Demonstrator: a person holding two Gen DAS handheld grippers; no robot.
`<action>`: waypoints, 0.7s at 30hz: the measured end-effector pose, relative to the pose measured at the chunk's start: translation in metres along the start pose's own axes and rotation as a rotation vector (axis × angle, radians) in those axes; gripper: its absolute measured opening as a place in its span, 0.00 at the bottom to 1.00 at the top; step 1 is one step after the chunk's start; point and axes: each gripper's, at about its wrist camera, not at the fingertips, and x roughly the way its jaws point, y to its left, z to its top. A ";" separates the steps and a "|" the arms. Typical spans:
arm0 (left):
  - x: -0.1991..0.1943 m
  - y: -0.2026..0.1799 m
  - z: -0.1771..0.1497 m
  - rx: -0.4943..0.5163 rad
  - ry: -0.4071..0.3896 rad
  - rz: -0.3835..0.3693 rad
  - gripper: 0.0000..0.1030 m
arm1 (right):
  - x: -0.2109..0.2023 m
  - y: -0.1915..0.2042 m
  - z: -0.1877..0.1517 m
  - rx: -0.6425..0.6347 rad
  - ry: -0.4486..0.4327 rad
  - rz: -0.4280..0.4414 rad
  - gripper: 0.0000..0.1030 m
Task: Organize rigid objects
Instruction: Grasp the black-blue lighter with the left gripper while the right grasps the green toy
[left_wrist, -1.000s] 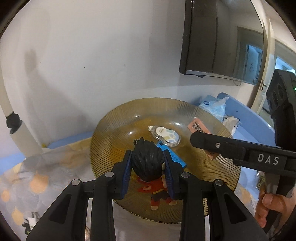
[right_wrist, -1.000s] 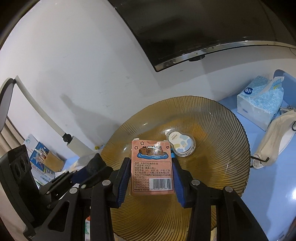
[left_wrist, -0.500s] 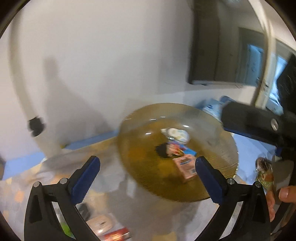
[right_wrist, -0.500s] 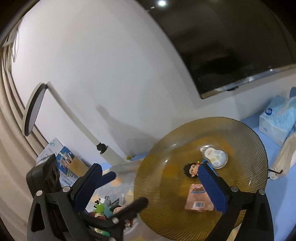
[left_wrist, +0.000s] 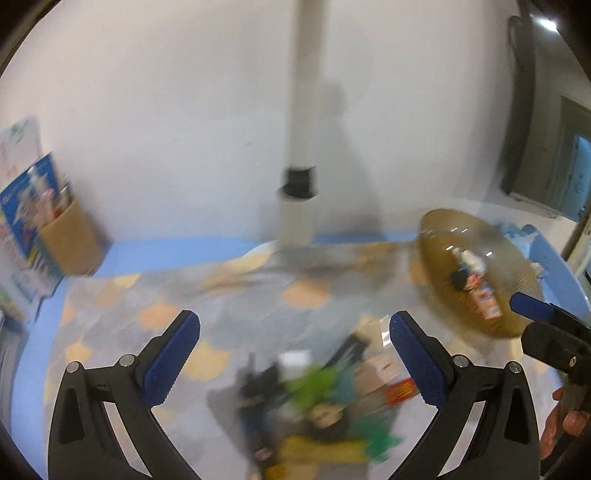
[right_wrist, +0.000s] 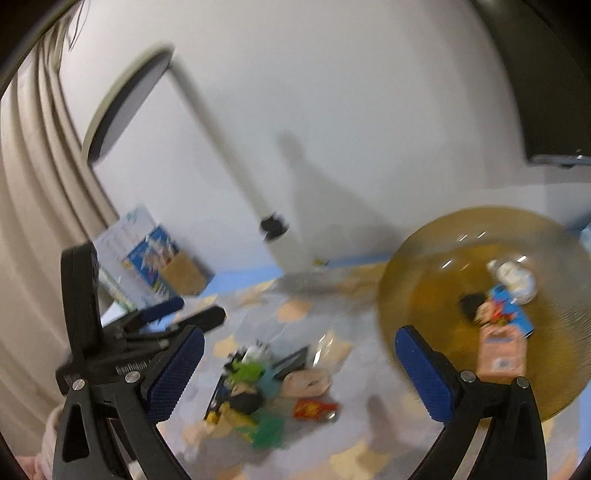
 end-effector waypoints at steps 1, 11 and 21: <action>0.000 0.007 -0.006 -0.009 0.009 0.011 1.00 | 0.005 0.005 -0.004 -0.009 0.014 -0.003 1.00; 0.009 0.054 -0.068 -0.114 0.128 0.026 1.00 | 0.049 0.039 -0.059 -0.051 0.164 0.002 1.00; 0.035 0.059 -0.101 -0.132 0.227 0.066 1.00 | 0.078 0.044 -0.094 -0.103 0.280 -0.084 0.63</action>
